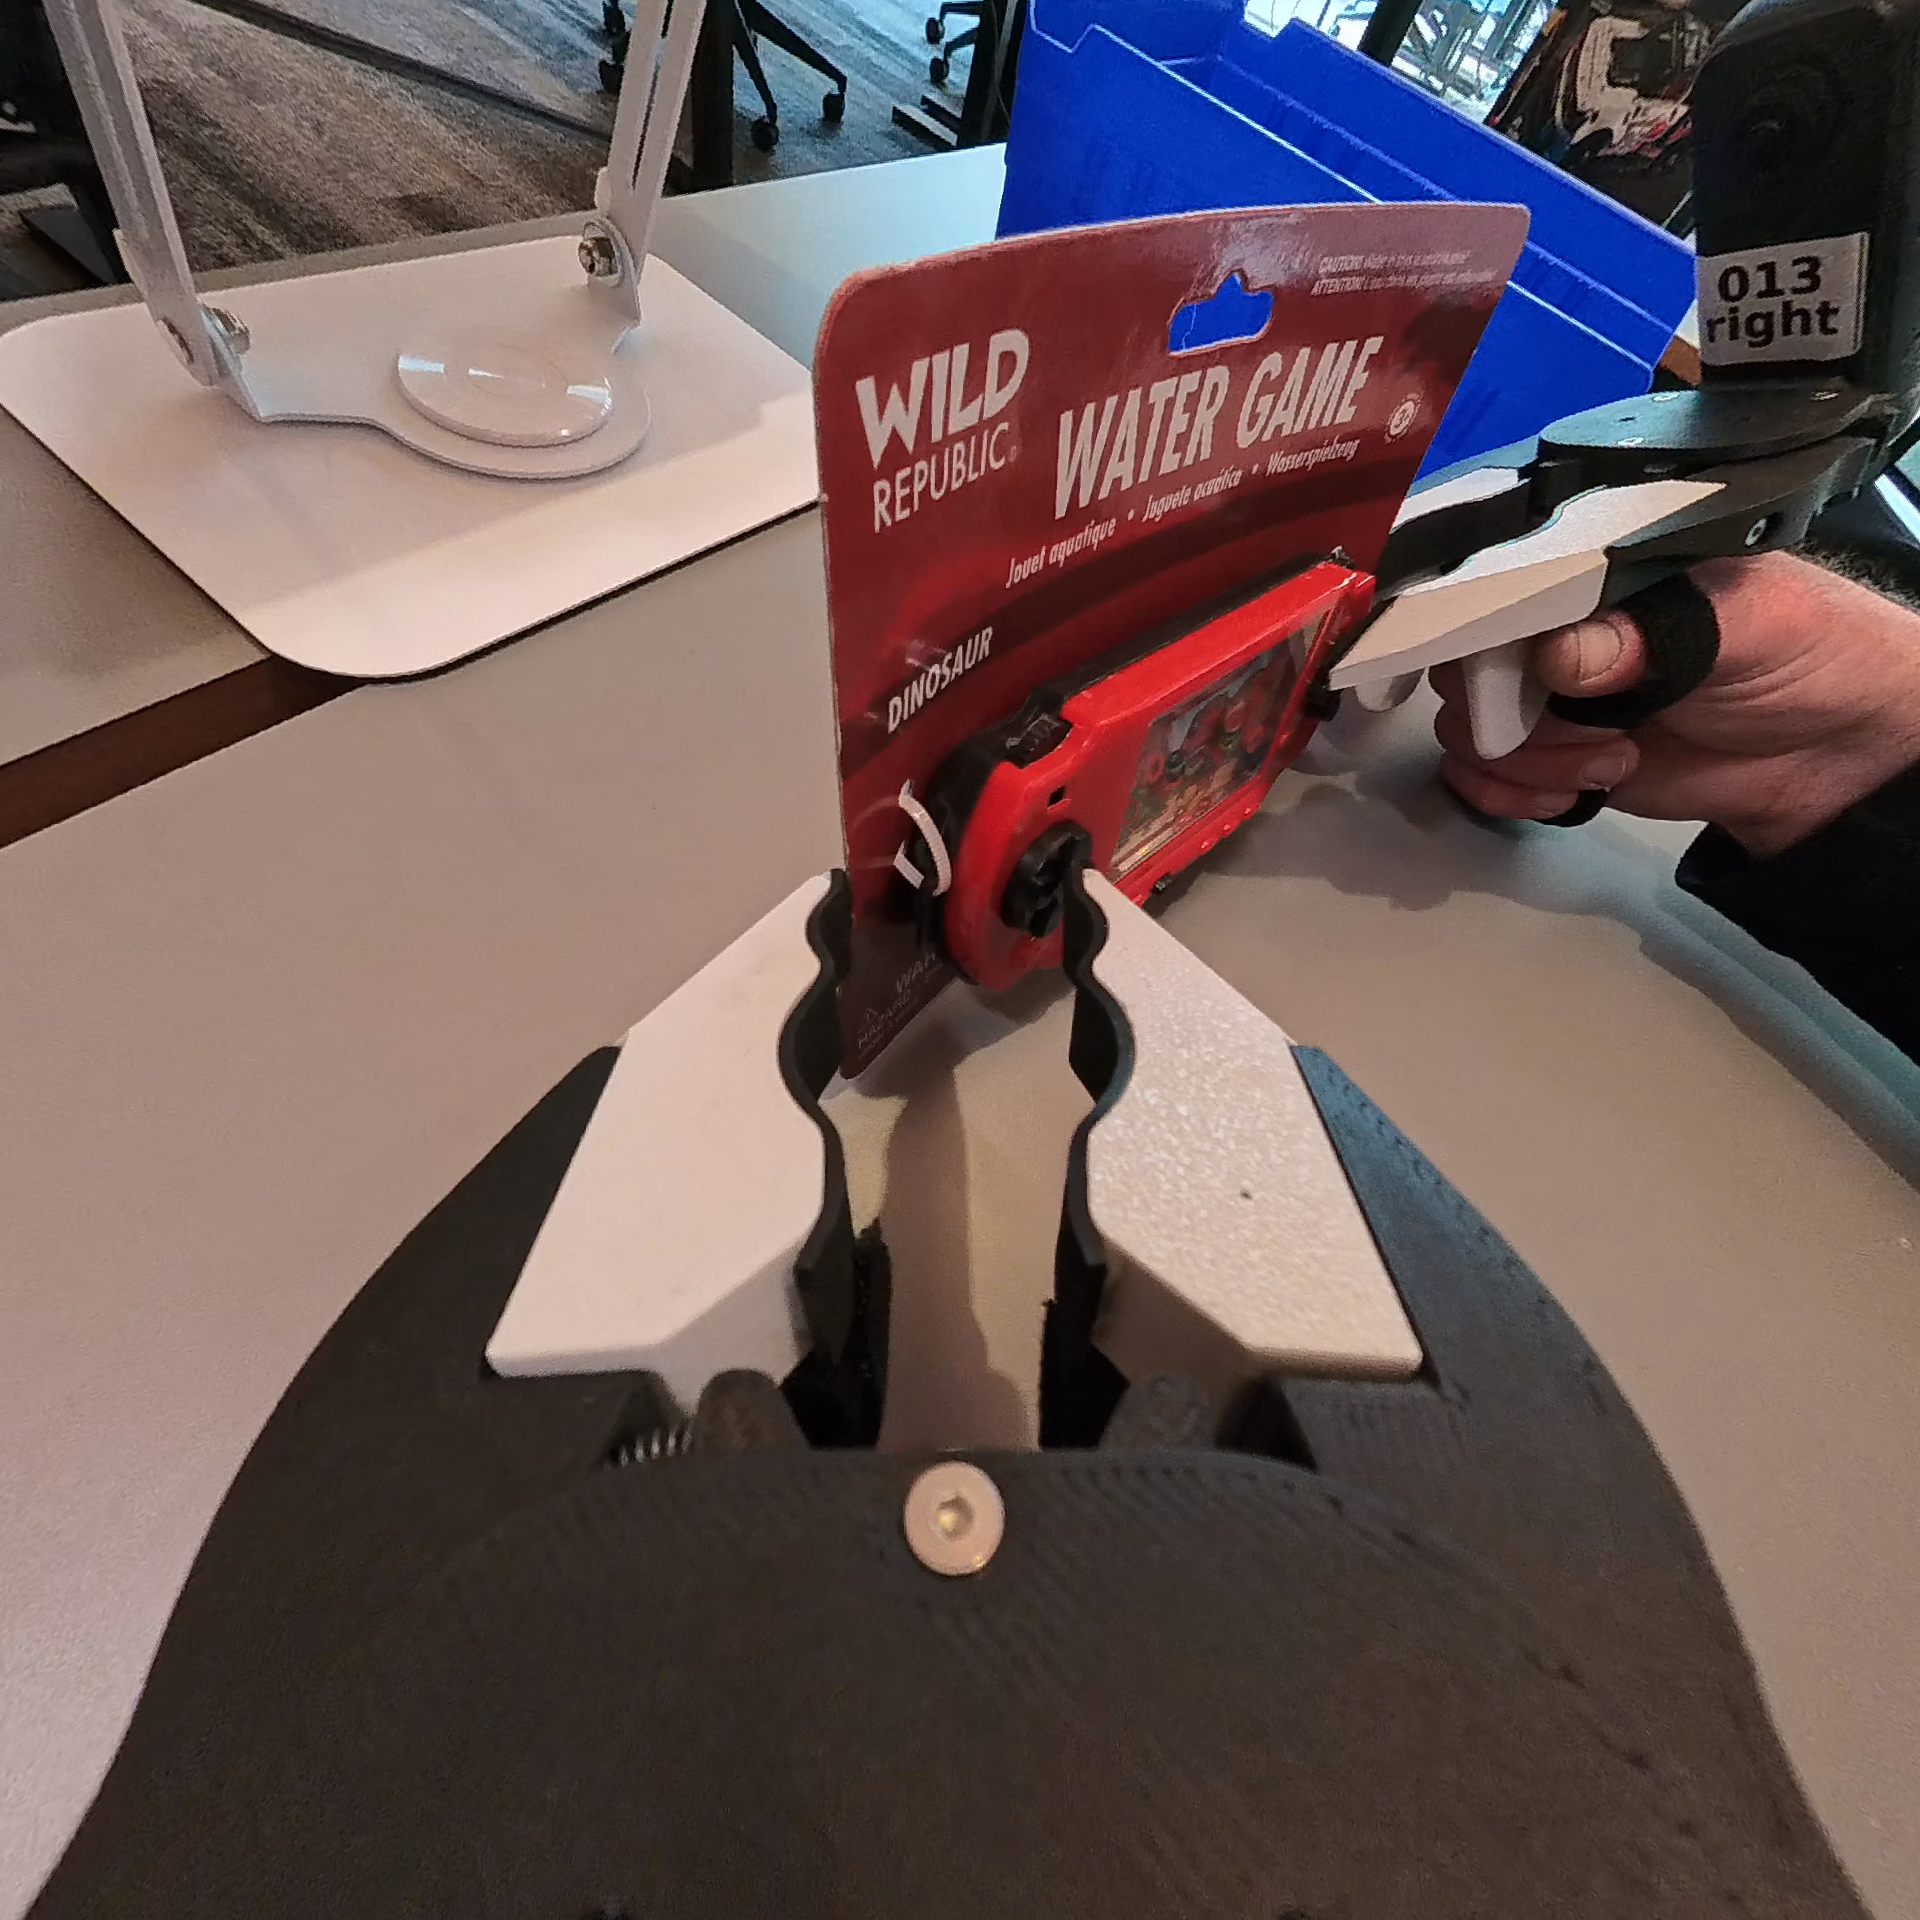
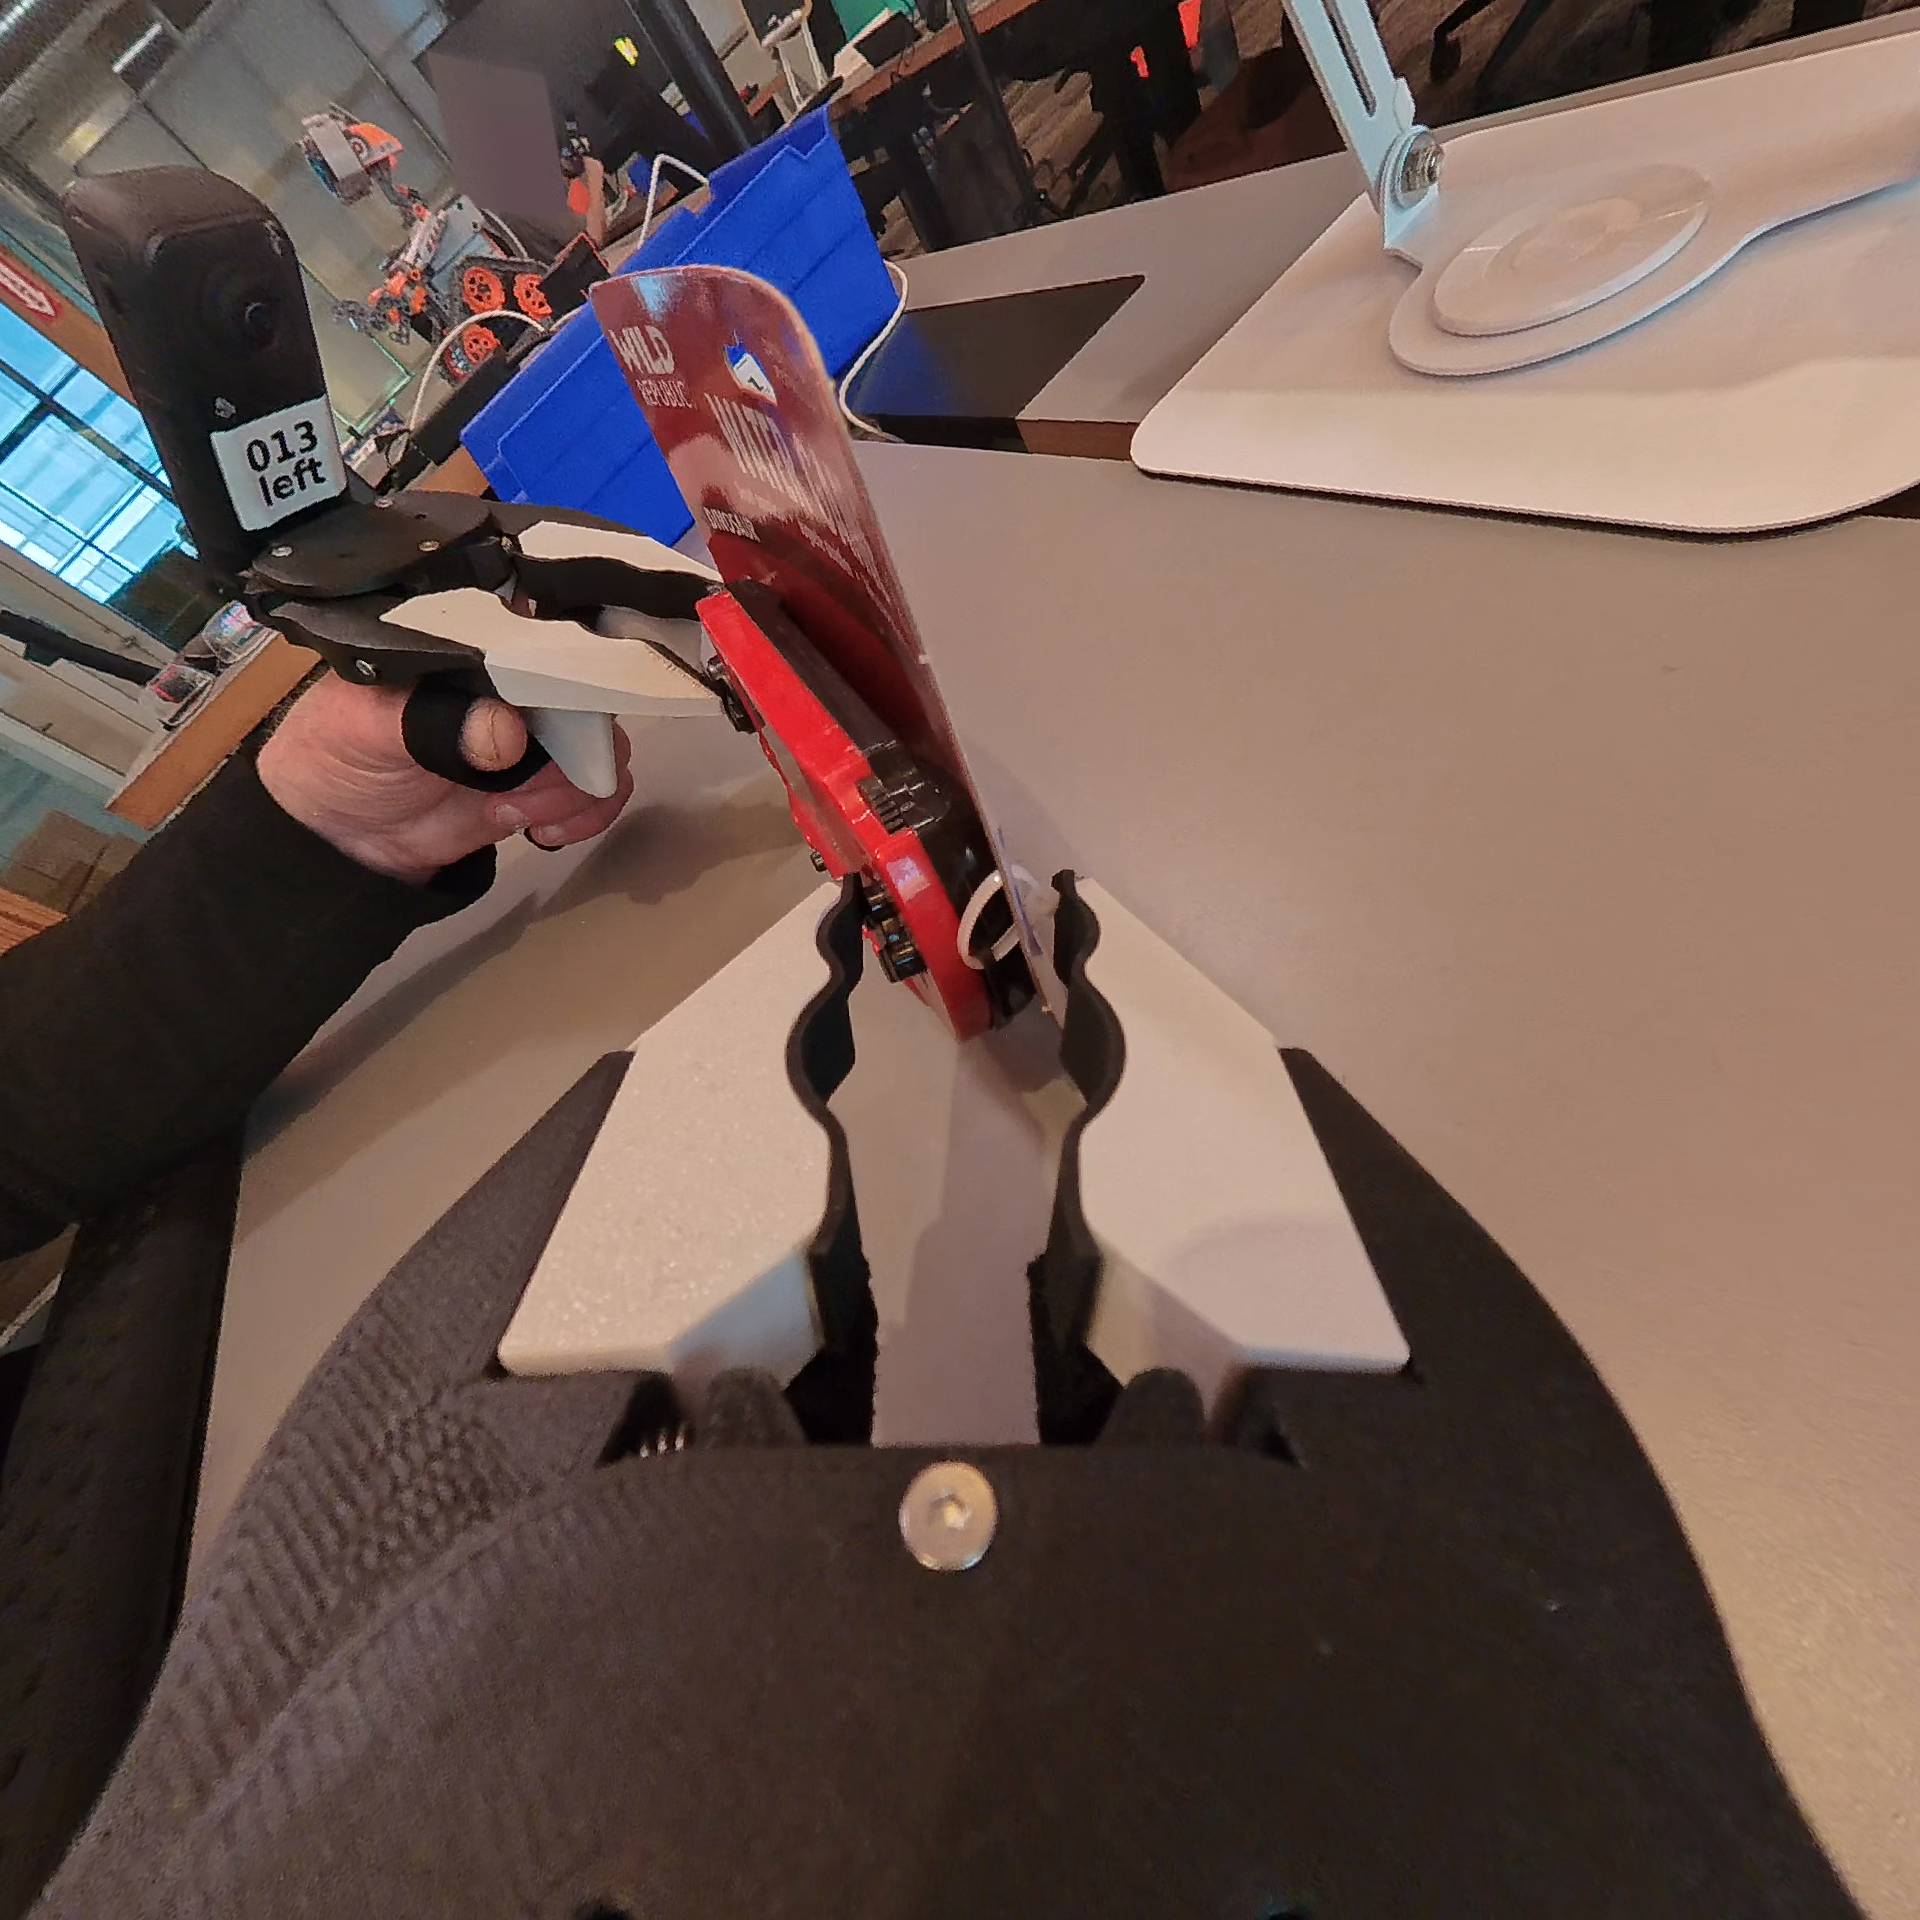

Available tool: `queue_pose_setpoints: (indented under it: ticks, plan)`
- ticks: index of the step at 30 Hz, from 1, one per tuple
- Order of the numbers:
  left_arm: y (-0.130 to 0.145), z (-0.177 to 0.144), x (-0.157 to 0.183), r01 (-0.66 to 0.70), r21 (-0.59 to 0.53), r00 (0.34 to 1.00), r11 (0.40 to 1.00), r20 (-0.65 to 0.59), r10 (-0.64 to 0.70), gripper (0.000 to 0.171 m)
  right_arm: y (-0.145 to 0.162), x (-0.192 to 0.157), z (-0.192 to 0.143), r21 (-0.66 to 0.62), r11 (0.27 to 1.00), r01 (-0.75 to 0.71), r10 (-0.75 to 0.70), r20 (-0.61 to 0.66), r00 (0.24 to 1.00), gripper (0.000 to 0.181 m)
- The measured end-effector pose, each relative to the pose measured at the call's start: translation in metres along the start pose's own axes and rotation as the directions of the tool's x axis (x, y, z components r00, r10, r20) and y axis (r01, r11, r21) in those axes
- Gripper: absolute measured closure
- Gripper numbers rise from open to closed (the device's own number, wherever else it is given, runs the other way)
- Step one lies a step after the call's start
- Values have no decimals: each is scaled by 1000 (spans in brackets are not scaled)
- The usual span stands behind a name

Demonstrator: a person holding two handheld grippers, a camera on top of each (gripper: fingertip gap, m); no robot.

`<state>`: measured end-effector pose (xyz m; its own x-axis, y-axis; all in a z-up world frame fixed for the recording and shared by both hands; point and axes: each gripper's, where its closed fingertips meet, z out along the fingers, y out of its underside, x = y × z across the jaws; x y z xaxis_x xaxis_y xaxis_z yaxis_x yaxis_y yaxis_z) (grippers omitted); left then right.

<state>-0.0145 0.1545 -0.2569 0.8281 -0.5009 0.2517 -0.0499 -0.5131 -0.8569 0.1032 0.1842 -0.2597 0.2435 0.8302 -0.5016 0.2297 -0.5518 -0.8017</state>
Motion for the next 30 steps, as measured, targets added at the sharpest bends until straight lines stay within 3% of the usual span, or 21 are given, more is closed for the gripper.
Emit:
queue_pose_setpoints:
  ticks: [4,15,30]
  plan:
    - [-1,1,0,17,4,1000,1000,5,-18,123,1,-2,1,-11,1000,10,-10,4,1000,148]
    - [-7,6,-6,22,32,998,999,66,-24,138,1,-1,2,-5,1000,-8,8,2,1000,148]
    - [-10,9,-7,24,47,995,999,91,-28,139,1,1,1,-3,1000,-17,17,-1,1000,148]
